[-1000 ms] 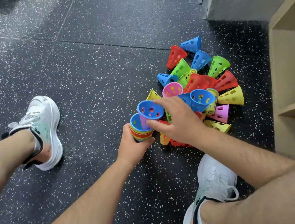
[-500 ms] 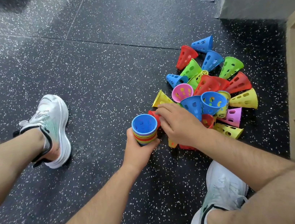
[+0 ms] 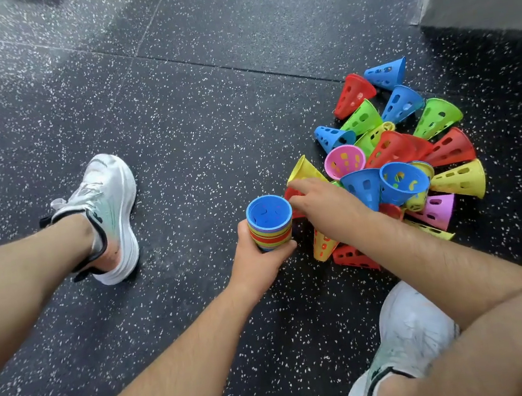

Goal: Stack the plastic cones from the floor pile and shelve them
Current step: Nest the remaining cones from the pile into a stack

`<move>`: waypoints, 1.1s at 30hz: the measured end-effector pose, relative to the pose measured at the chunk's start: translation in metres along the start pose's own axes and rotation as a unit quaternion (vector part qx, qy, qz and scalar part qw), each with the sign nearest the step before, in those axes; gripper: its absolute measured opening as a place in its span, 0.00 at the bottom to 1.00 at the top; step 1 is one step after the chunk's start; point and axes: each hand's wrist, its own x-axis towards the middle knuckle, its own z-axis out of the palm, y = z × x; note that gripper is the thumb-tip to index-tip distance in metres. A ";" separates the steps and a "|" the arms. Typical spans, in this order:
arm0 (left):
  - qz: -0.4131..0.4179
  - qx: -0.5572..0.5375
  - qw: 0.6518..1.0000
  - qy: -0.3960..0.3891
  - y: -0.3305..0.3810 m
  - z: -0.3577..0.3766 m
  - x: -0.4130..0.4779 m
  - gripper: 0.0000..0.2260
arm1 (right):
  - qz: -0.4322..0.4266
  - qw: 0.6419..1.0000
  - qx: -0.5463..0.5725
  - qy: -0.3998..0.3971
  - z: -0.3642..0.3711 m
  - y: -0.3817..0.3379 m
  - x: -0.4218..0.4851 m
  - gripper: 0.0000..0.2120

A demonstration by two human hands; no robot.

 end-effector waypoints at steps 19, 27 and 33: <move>-0.031 0.022 0.999 -0.032 0.003 0.004 0.022 0.29 | 0.070 0.937 0.301 0.161 -0.035 -0.006 -0.026 0.07; -0.015 -0.001 0.999 -0.046 0.005 0.004 0.020 0.27 | 0.035 0.961 0.271 0.039 -0.031 -0.019 -0.033 0.11; -0.008 -0.017 0.999 -0.038 0.004 0.005 0.019 0.29 | 0.056 0.958 0.274 0.069 -0.026 -0.012 -0.028 0.13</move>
